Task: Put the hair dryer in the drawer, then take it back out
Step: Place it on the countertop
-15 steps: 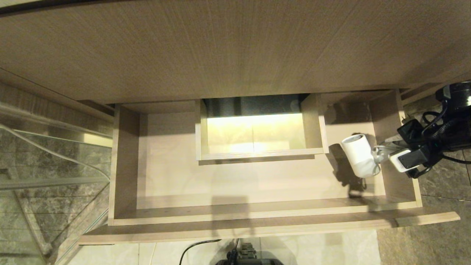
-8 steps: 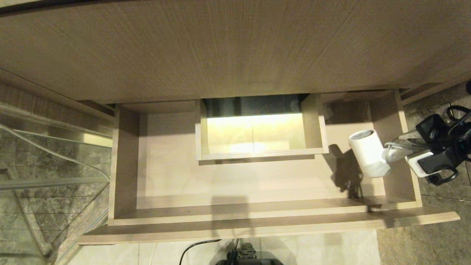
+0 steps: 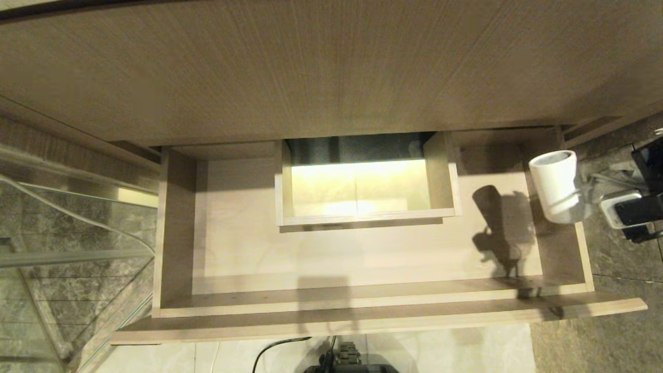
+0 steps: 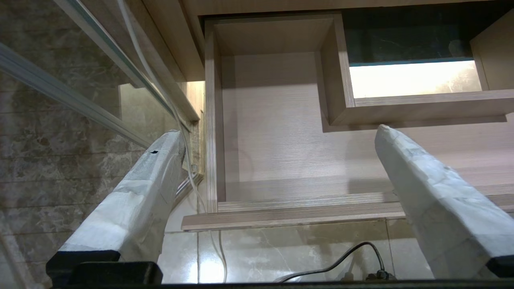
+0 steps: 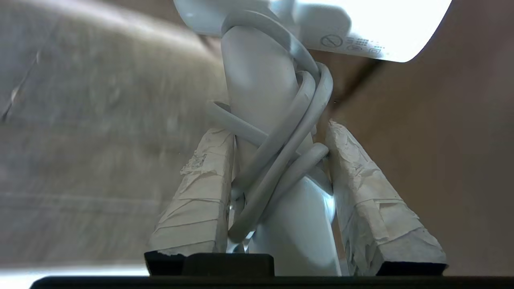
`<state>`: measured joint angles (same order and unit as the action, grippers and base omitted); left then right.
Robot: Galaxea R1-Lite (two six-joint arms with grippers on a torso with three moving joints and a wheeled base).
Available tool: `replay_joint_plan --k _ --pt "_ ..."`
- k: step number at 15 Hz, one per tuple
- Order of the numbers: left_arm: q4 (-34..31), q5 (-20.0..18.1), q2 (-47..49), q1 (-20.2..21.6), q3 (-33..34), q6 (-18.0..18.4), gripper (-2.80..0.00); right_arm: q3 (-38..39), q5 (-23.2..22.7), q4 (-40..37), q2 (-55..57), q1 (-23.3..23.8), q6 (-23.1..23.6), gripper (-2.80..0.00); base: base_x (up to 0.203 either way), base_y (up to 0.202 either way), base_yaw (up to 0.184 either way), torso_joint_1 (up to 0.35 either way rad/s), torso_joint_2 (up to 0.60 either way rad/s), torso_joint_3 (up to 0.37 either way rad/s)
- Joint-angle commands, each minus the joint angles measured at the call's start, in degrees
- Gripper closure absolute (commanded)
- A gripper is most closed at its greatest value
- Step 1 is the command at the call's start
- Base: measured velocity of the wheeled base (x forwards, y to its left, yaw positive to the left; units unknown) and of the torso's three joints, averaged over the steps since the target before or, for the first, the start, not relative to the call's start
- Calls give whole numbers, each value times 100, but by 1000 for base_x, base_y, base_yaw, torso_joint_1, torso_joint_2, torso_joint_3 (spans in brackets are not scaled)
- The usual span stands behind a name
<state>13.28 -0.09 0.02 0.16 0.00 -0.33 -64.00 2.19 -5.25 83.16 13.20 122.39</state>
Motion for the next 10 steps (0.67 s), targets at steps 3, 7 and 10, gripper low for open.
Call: replay_joint_plan --k 3,7,10 --pt "8 0 -2 2 229 -11 -280 -292 123 28 -374 81 -662 0 0 0 0 0 0 0" --pt "17 0 -2 2 229 -2 -280 -403 89 -275 -787 232 -960 0 0 0 0 0 0 0" --pt "8 0 -2 2 229 -2 -280 -504 34 -1236 -973 323 -1299 0 0 0 0 0 0 0"
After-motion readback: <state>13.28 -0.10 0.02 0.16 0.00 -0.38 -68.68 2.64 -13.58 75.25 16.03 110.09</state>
